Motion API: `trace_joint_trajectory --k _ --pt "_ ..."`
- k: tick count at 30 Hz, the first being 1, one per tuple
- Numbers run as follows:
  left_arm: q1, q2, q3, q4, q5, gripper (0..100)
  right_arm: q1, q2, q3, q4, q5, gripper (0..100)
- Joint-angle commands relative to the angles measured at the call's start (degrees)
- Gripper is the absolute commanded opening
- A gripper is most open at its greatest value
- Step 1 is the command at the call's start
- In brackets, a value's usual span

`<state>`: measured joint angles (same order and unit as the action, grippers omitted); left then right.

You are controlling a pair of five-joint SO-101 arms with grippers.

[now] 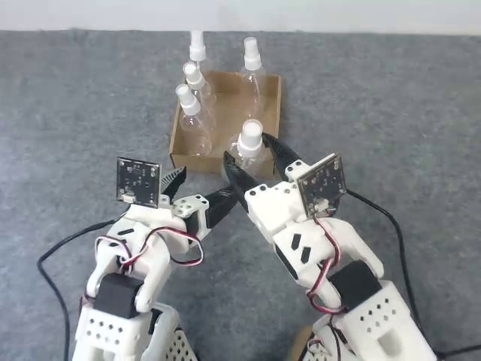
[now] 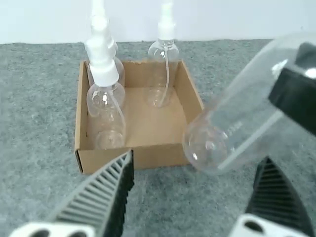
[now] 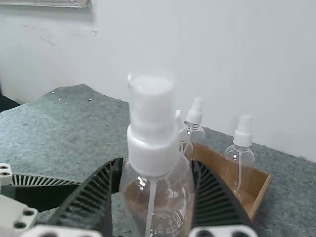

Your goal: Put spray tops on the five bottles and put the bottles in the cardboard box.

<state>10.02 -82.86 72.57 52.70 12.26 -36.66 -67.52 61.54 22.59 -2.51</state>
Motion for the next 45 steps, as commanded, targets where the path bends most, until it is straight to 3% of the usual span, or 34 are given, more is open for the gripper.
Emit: trace_joint_trajectory --k 1,13,27,45 --pt "-0.35 -0.70 -4.62 1.85 0.53 36 3.03 5.85 -3.25 -5.23 0.88 0.6" --pt "-9.32 -0.70 -6.64 1.76 0.70 36 7.87 21.41 -3.34 -21.23 3.96 0.6" --pt "-26.46 -0.70 -7.78 -0.70 13.01 36 11.12 32.84 -8.18 -28.62 4.66 0.6" --pt "-27.34 -0.70 -7.69 -0.70 13.71 36 11.12 58.77 -26.29 -29.14 1.85 0.6"
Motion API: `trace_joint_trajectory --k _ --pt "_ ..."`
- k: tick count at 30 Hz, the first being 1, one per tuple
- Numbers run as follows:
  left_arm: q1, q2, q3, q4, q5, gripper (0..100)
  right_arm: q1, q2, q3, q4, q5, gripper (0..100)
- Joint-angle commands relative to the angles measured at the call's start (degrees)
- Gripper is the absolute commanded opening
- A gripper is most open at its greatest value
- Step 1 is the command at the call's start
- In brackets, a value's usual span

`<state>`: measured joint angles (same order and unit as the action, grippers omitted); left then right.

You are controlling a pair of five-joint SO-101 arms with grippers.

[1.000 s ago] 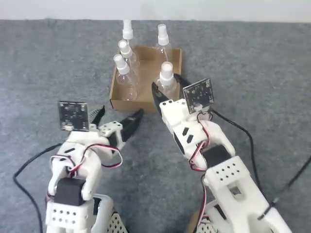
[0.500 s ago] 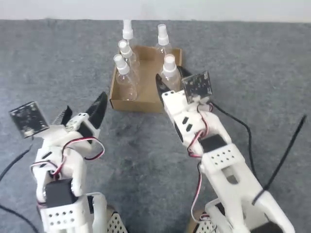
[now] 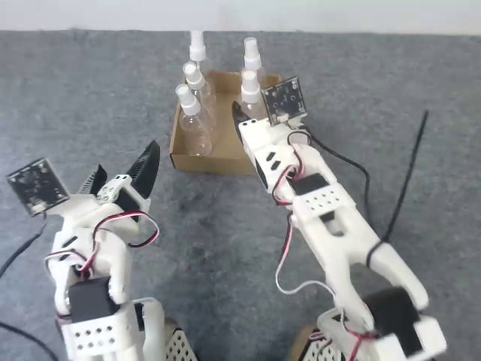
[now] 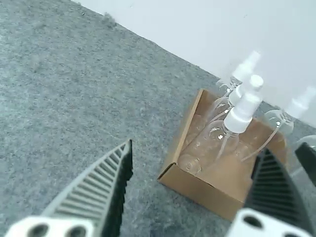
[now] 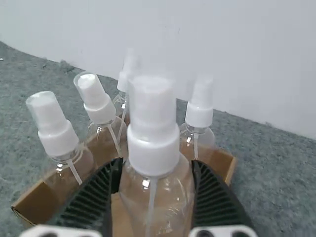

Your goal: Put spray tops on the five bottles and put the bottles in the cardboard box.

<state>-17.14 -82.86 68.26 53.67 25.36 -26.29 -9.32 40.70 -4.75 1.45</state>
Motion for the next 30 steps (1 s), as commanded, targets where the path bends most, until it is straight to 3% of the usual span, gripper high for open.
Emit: trace_joint_trajectory --k 1,30 --pt "-0.18 -0.70 -3.38 -1.67 0.62 36 0.84 1.89 -6.15 -1.80 -2.99 0.6" --pt "-0.18 -0.70 -3.47 -1.67 0.26 36 0.92 19.03 -10.99 -6.90 -3.25 1.0"
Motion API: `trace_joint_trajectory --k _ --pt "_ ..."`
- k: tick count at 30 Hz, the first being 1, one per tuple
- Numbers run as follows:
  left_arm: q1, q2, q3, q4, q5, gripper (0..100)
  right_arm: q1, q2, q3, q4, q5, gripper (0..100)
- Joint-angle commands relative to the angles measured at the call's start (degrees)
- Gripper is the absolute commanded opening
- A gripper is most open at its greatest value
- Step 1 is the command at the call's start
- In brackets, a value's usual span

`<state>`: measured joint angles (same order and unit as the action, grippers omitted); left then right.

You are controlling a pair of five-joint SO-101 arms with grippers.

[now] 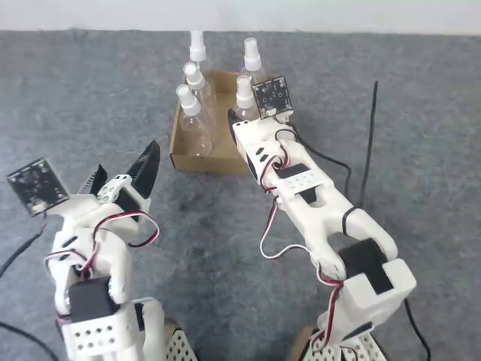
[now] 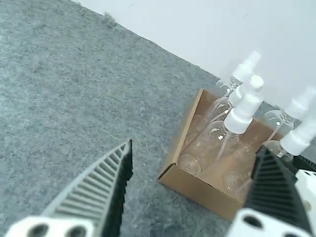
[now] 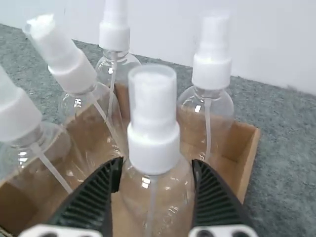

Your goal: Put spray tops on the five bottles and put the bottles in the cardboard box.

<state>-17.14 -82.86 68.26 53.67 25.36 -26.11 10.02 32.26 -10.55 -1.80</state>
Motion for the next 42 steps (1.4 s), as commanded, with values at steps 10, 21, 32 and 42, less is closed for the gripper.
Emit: trace_joint_trajectory --k 10,21,32,42 --pt "-0.18 -0.70 -3.47 -1.67 0.26 36 0.31 -0.57 -1.49 -0.75 0.00 12.7" --pt "-0.18 -0.70 -3.47 -1.67 0.26 36 0.31 -0.92 -1.93 1.63 -0.09 23.2" --pt "-0.18 -0.70 -3.47 -1.67 0.26 36 -0.13 -1.45 -1.85 1.98 0.09 25.1" --pt "-0.18 -0.70 -3.47 -1.67 0.26 36 -0.84 -8.40 3.08 2.15 0.18 25.1"
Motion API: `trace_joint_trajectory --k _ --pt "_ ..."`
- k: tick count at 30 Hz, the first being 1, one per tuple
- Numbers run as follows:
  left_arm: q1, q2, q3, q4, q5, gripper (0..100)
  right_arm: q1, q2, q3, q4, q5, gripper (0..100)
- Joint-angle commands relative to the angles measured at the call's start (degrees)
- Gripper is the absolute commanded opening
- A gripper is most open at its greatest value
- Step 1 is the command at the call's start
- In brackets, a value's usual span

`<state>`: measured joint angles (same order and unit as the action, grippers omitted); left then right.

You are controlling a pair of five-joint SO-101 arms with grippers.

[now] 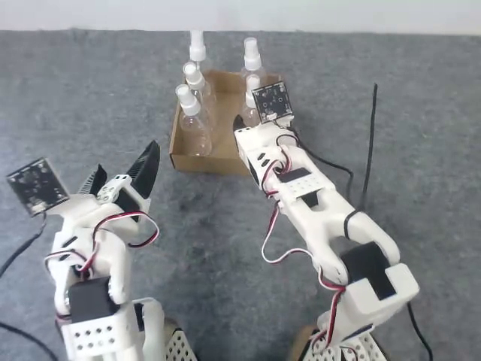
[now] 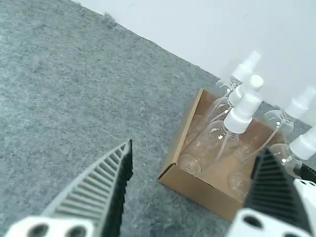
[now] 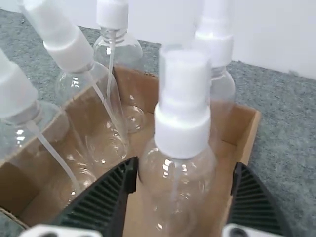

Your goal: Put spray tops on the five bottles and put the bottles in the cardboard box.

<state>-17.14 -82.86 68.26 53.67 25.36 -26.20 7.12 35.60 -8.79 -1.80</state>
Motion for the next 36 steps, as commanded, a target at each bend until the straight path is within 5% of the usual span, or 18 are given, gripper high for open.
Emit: trace_joint_trajectory --k 1,13,36 --pt "-0.18 -0.70 -3.47 -1.67 0.26 36 -0.84 -5.76 0.00 0.40 0.18 25.1" --pt "-0.18 -0.70 -3.47 -1.67 0.18 36 -0.84 -8.57 2.64 1.01 0.18 25.0" --pt "-0.18 -0.70 -3.21 -2.81 0.18 36 -0.75 -22.99 3.60 23.34 -0.18 24.9"
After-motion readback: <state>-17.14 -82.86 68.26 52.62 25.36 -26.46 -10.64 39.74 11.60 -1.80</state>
